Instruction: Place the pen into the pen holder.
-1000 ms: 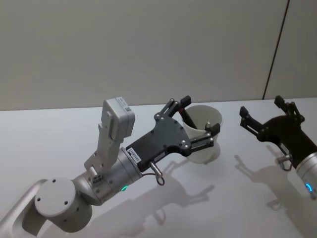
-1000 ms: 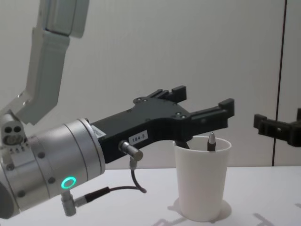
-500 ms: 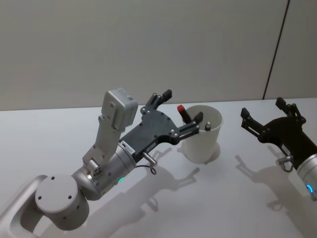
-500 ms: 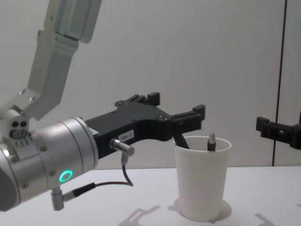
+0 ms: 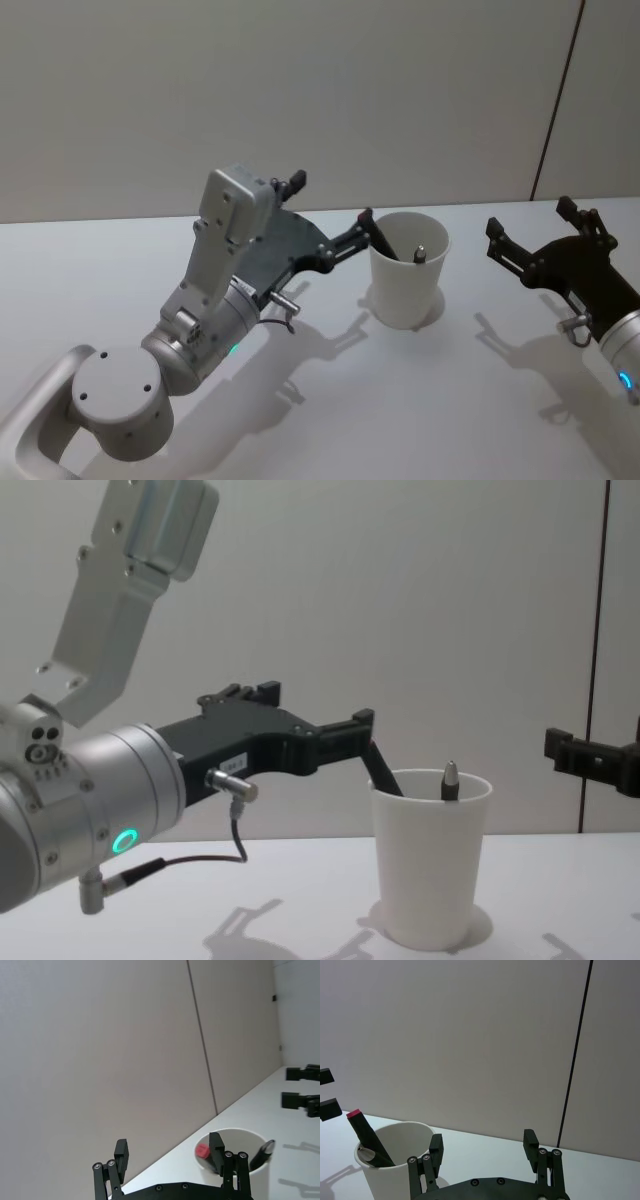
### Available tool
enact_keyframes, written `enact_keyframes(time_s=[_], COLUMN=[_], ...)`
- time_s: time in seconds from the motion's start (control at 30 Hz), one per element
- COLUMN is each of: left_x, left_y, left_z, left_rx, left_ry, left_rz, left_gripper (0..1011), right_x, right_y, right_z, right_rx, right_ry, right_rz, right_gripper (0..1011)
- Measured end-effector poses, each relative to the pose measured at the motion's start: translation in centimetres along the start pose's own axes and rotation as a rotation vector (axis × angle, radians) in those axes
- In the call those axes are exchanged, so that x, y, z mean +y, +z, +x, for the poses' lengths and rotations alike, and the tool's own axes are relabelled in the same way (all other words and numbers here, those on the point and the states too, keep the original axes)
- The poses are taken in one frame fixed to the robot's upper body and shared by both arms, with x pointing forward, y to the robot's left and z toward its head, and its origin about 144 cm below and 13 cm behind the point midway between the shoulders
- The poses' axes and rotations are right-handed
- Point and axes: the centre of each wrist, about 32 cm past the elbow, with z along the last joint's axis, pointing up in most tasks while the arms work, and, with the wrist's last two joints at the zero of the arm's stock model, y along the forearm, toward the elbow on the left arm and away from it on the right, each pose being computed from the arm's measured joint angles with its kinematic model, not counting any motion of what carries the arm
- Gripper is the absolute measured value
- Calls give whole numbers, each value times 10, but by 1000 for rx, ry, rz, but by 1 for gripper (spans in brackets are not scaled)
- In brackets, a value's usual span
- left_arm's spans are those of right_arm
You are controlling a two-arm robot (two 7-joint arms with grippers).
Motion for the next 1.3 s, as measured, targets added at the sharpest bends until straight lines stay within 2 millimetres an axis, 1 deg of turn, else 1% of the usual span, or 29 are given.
enact_keyframes(time_s=[0.3,0.47,1.3], left_x=[0,0,0], left_y=[3,3,3], left_z=[2,2,2], left_rx=[-44,-58,-59], left_ry=[104,133,140], left_rz=[38,47,50], left_gripper=[1001,1001,1001], right_x=[0,0,0], right_y=[0,0,0], right_z=[0,0,0], right_rx=[0,0,0], right_ry=[0,0,0], right_rz=[0,0,0], right_gripper=[1001,1001,1001])
